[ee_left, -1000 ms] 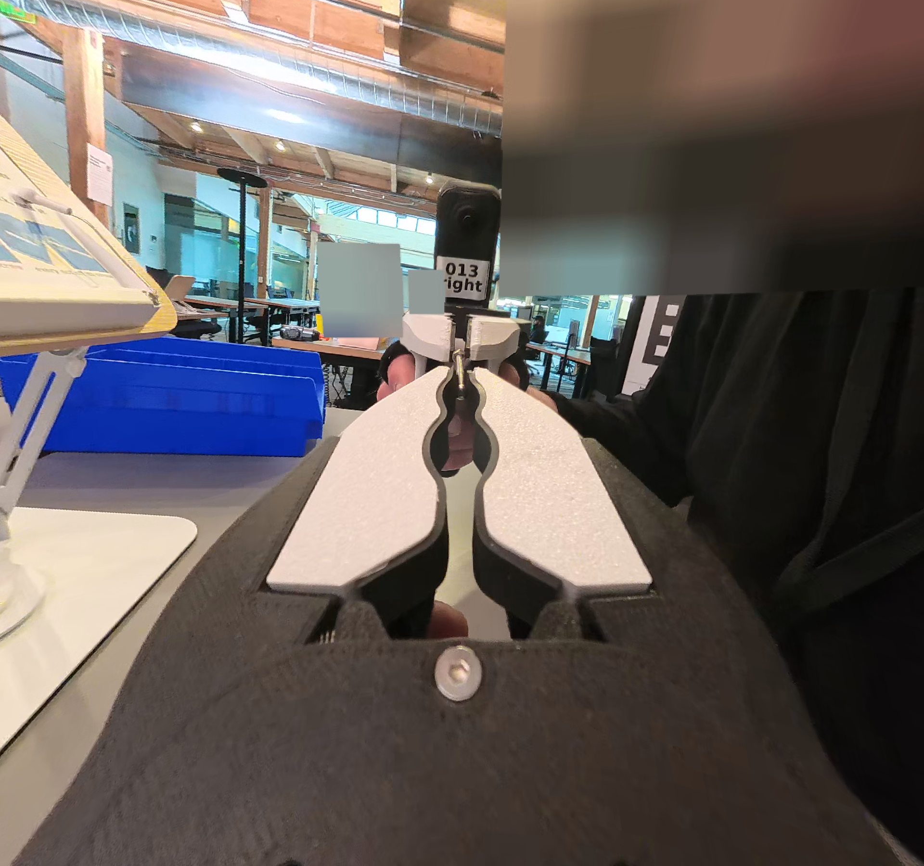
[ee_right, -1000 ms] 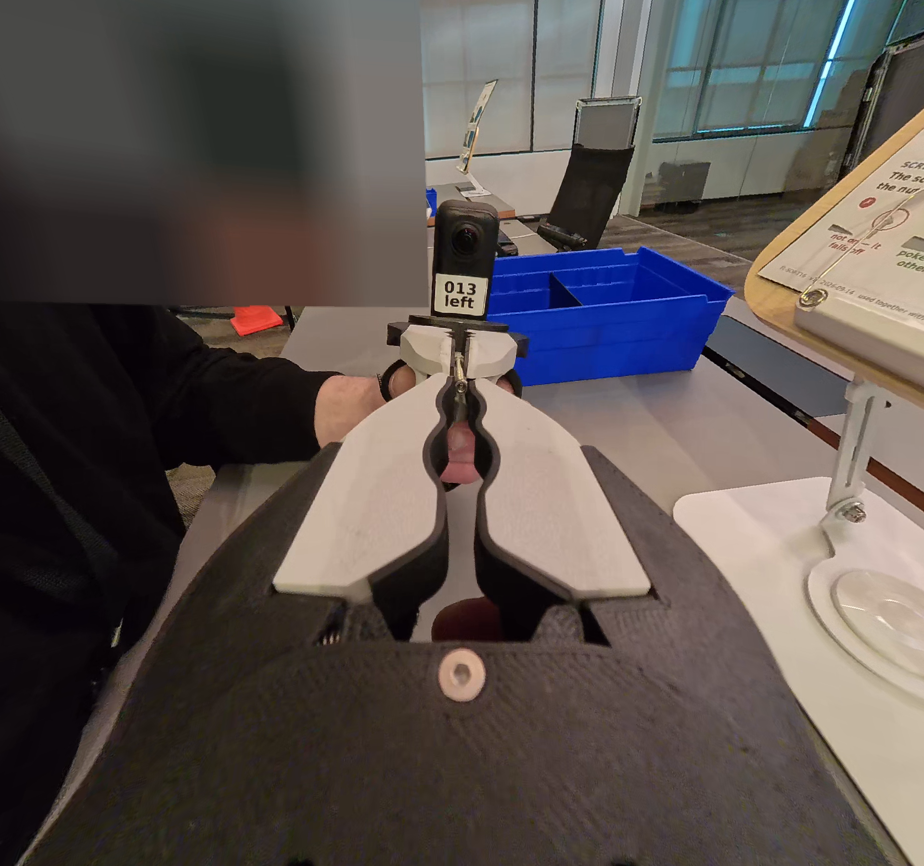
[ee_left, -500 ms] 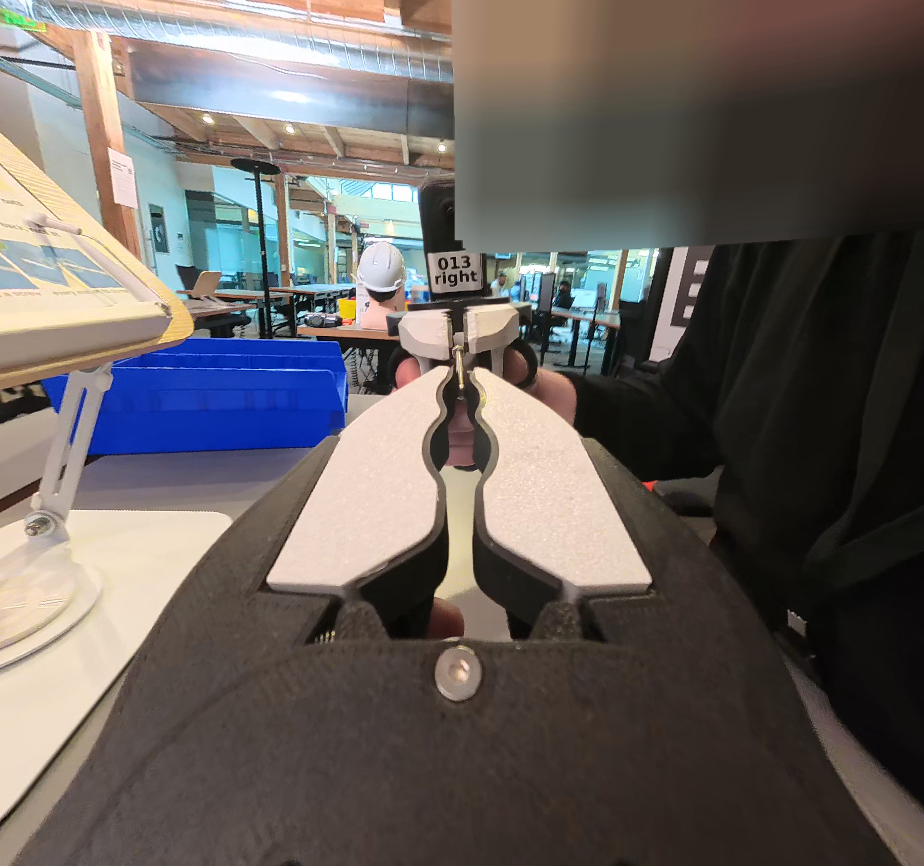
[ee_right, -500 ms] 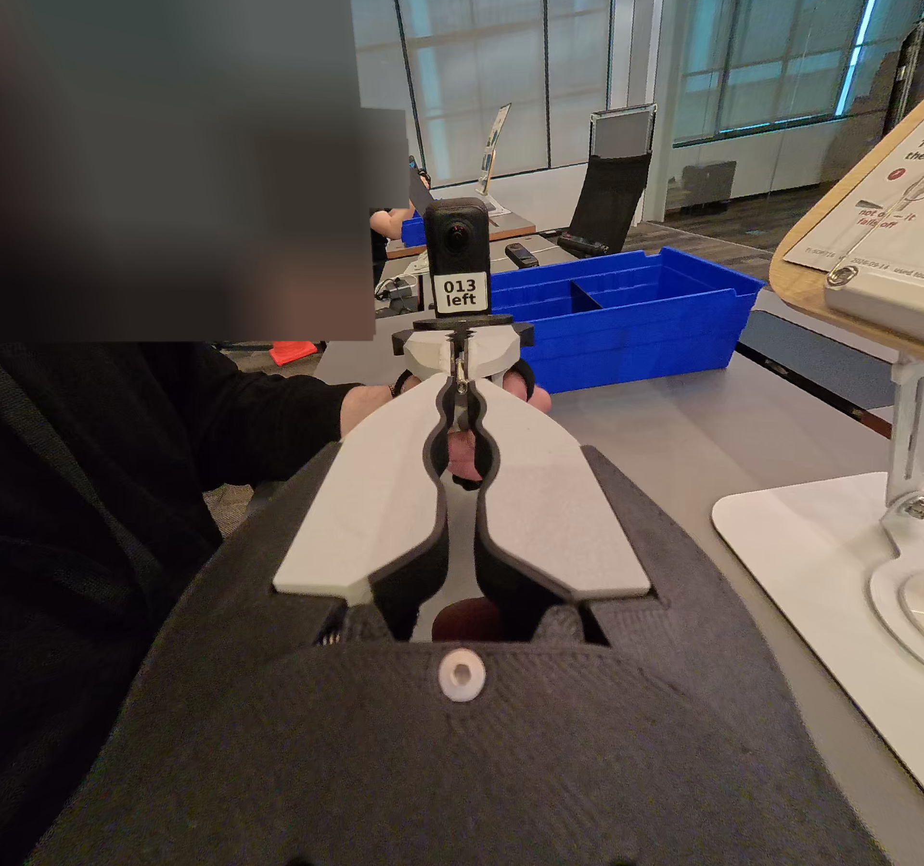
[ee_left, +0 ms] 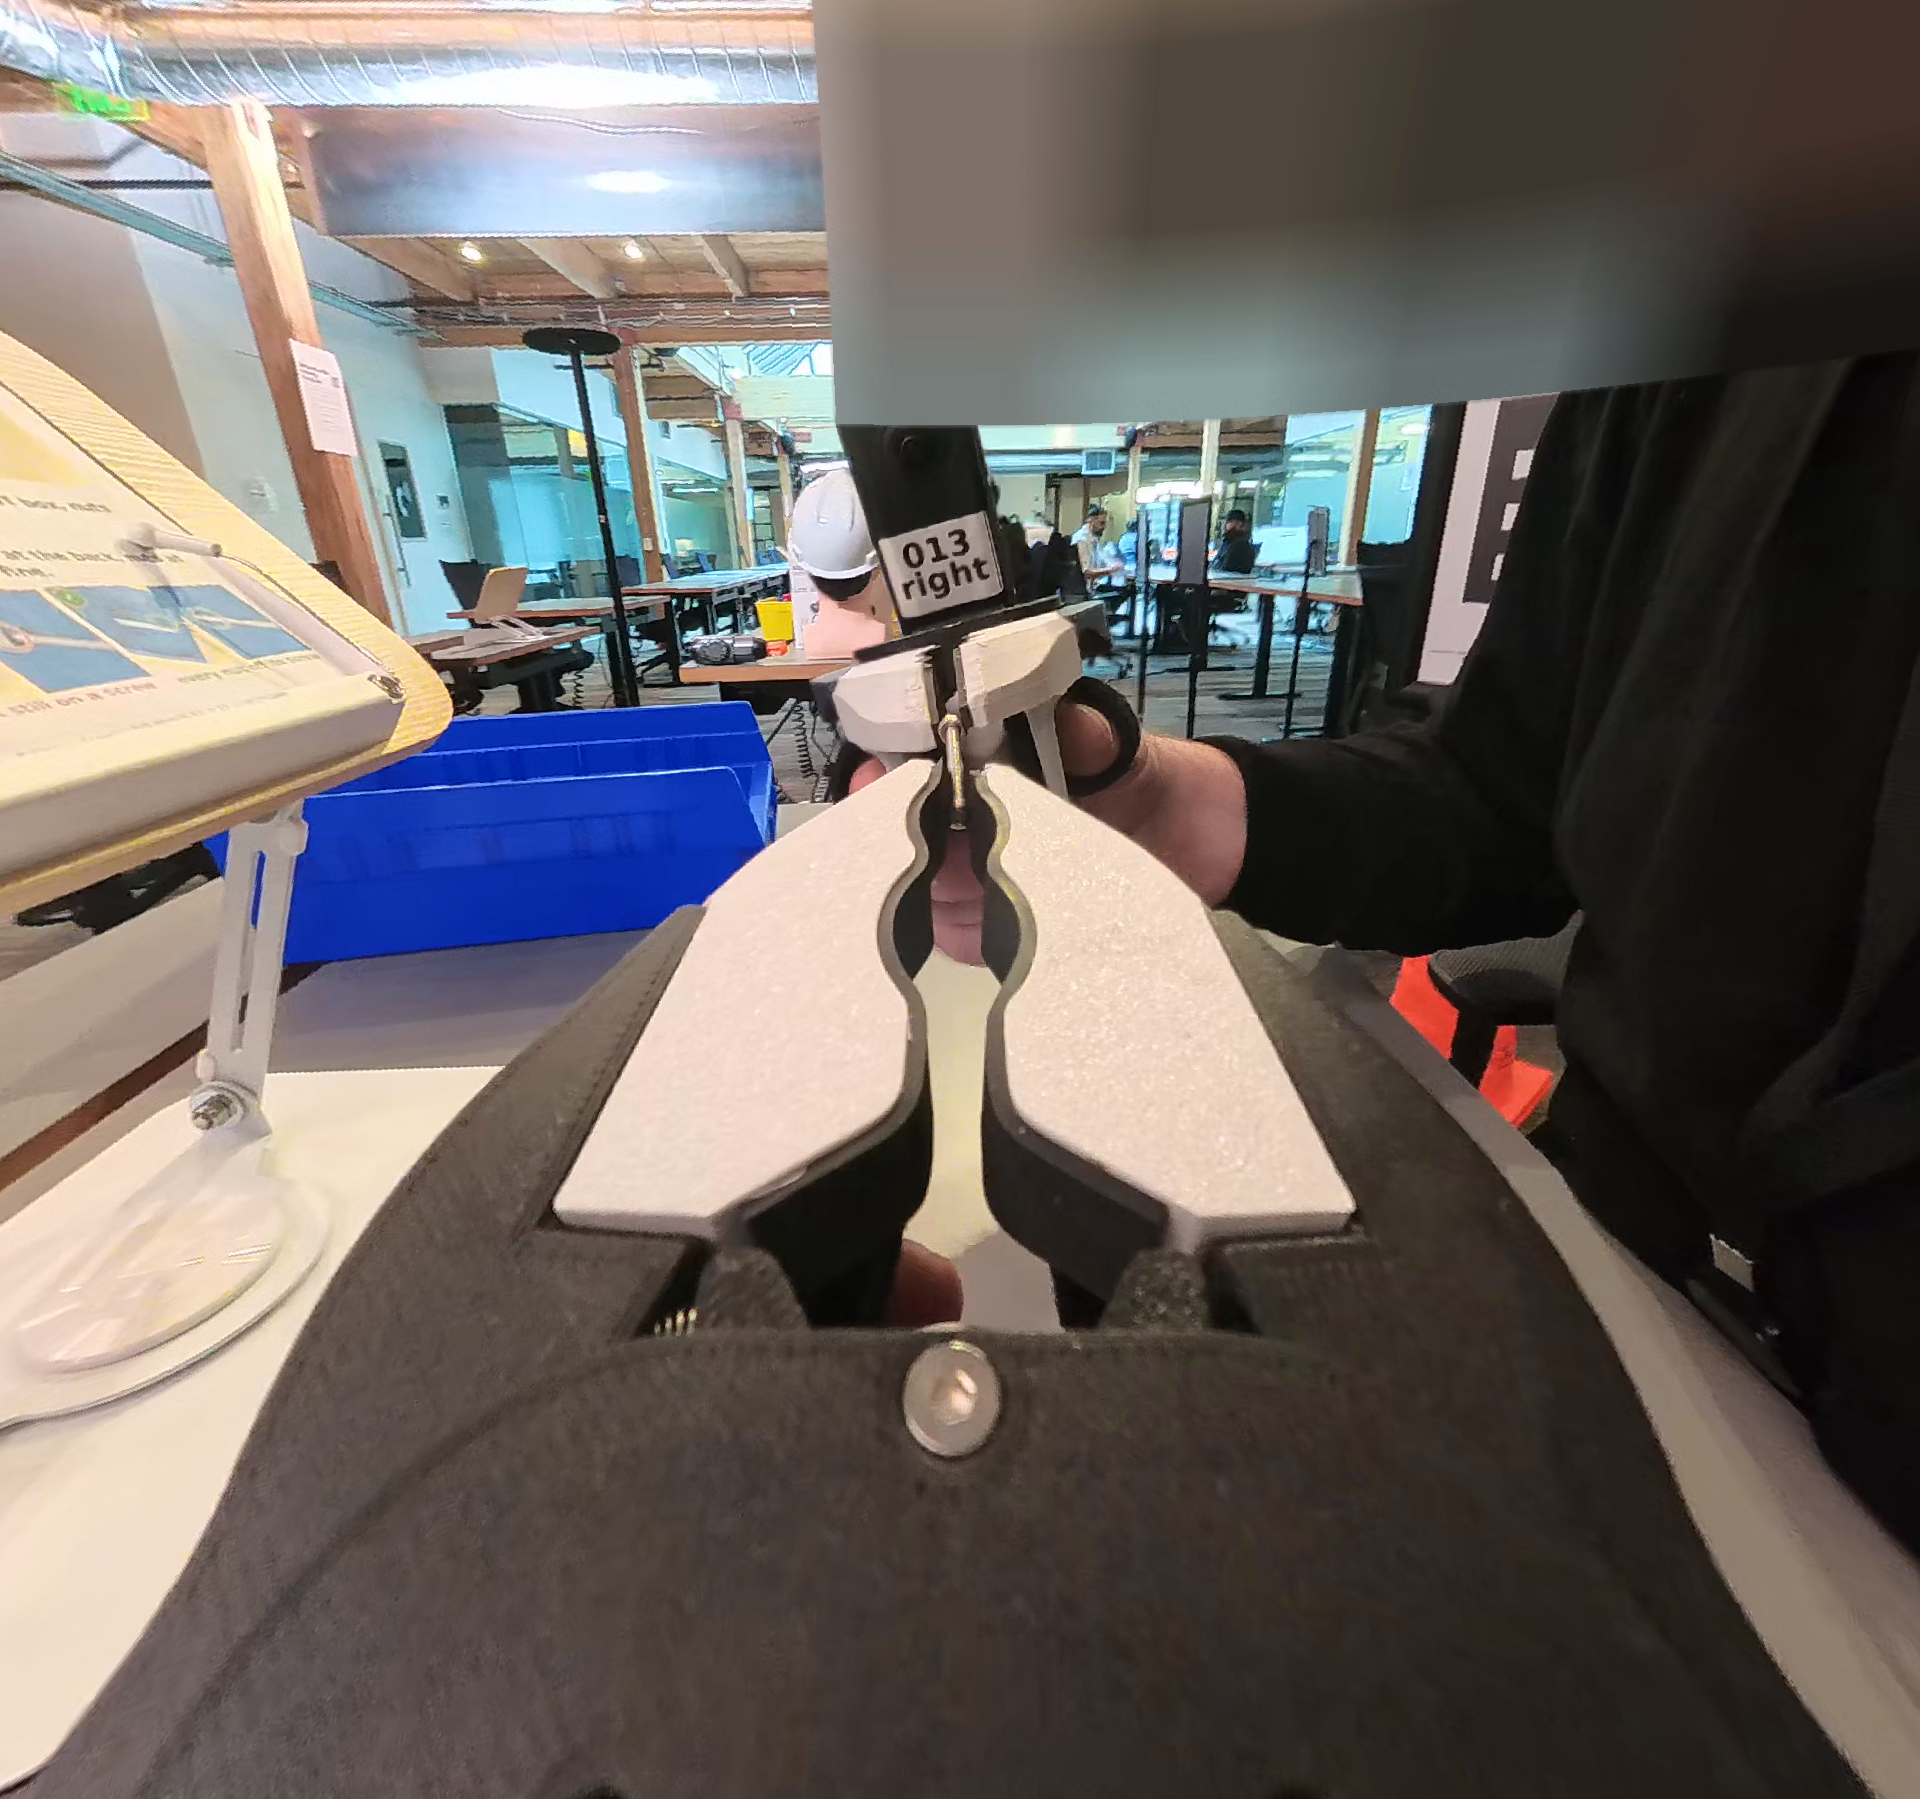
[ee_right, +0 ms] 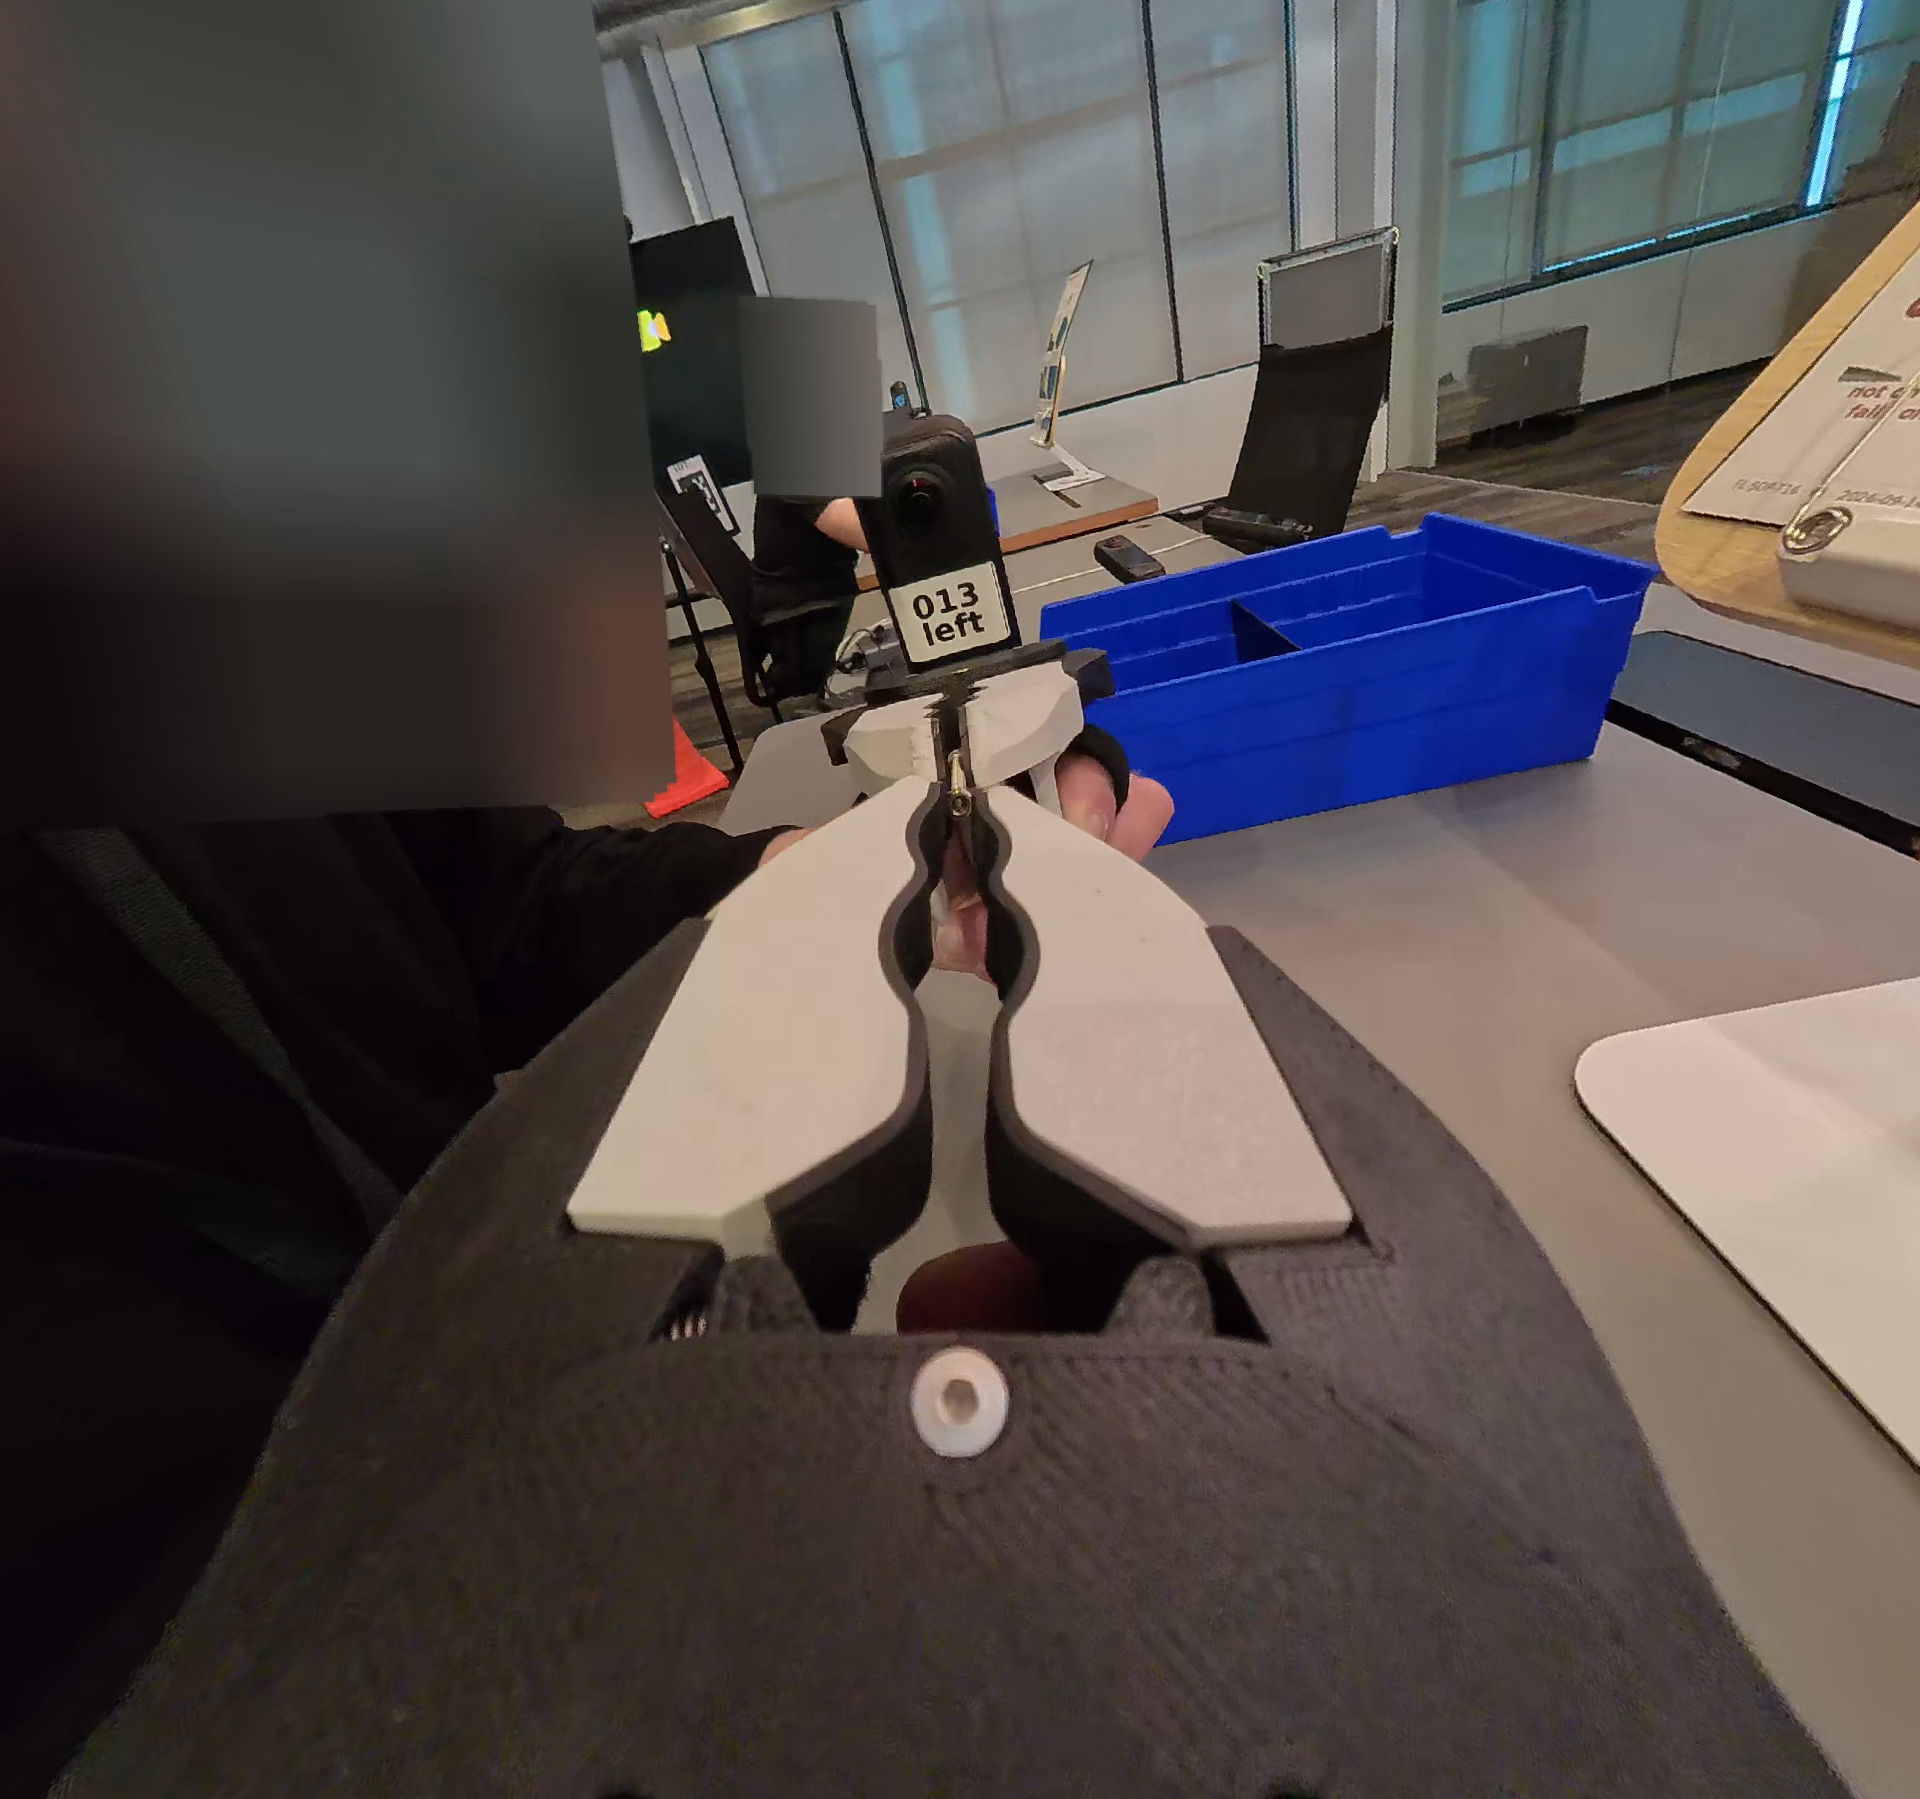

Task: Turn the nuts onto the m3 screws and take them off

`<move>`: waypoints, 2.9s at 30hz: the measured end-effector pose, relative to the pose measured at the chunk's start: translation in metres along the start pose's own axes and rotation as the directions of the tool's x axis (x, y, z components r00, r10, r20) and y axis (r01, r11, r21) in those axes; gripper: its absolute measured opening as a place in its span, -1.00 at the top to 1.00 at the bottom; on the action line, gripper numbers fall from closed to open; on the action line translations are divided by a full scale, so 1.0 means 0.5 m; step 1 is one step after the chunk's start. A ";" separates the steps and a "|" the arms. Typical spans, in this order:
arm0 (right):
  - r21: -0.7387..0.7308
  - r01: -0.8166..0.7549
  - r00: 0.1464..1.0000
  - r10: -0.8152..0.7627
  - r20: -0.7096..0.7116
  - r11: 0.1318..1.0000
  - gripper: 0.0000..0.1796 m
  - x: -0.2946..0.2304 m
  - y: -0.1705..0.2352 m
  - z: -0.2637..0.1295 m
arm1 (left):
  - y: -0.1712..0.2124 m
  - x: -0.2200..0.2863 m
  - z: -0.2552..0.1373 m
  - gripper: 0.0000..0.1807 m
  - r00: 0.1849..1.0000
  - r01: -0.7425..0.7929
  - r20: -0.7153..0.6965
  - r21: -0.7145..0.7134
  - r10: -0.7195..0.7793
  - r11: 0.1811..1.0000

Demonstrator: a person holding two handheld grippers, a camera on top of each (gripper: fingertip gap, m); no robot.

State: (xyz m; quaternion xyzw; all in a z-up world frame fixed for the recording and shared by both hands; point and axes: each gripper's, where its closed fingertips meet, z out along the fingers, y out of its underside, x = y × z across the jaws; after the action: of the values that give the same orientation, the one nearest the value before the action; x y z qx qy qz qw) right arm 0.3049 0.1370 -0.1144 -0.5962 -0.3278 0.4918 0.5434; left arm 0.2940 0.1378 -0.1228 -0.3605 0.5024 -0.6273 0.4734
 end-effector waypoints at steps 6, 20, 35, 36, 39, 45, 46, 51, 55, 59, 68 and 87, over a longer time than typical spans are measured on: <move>0.009 -0.057 0.998 0.057 0.023 0.998 0.95 -0.002 0.003 0.000 | 0.004 -0.001 0.000 0.97 0.996 -0.084 0.025 -0.063 0.085 0.995; 0.033 -0.185 0.982 0.183 0.051 0.982 0.95 0.001 0.009 -0.007 | 0.011 0.004 0.008 0.97 0.960 -0.249 0.081 -0.192 0.268 0.949; 0.046 -0.367 0.924 0.359 0.134 0.929 0.95 0.003 0.015 -0.017 | 0.025 0.004 0.015 0.97 0.884 -0.407 0.094 -0.328 0.458 0.852; 0.049 -0.373 0.921 0.363 0.139 0.927 0.95 0.003 0.015 -0.017 | 0.024 0.005 0.015 0.97 0.885 -0.406 0.094 -0.325 0.457 0.854; 0.053 -0.373 0.921 0.362 0.143 0.926 0.95 0.003 0.014 -0.017 | 0.023 0.005 0.015 0.97 0.888 -0.401 0.096 -0.318 0.450 0.859; 0.063 -0.357 0.927 0.344 0.150 0.932 0.94 0.001 0.008 -0.016 | 0.019 0.006 0.016 0.97 0.898 -0.382 0.104 -0.297 0.427 0.875; 0.065 -0.353 0.928 0.340 0.154 0.933 0.93 -0.001 0.007 -0.016 | 0.019 0.006 0.016 0.97 0.899 -0.380 0.104 -0.294 0.424 0.877; 0.082 -0.338 0.933 0.322 0.157 0.938 0.86 -0.001 0.000 -0.019 | 0.017 0.007 0.016 0.97 0.904 -0.370 0.108 -0.285 0.414 0.884; 0.046 -0.266 0.958 0.259 0.124 0.963 0.77 -0.002 0.008 -0.017 | 0.010 0.010 0.013 0.97 0.916 -0.349 0.107 -0.262 0.386 0.900; 0.035 -0.199 0.973 0.193 0.128 0.979 0.74 -0.013 0.003 -0.013 | 0.008 0.009 0.011 0.97 0.928 -0.324 0.107 -0.243 0.357 0.915; -0.035 -0.150 0.981 0.153 0.122 0.988 0.79 -0.023 0.021 -0.009 | 0.009 0.004 0.011 0.97 0.931 -0.310 0.120 -0.233 0.343 0.922; 0.012 -0.136 0.987 0.134 0.089 0.991 0.79 -0.010 0.001 -0.013 | 0.000 0.002 0.009 0.97 0.943 -0.280 0.127 -0.194 0.308 0.940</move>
State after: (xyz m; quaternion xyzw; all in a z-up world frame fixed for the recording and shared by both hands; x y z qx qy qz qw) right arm 0.3096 0.1301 -0.1143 -0.5899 -0.3059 0.5562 0.4991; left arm 0.2980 0.1356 -0.1220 -0.3689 0.5650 -0.4731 0.5665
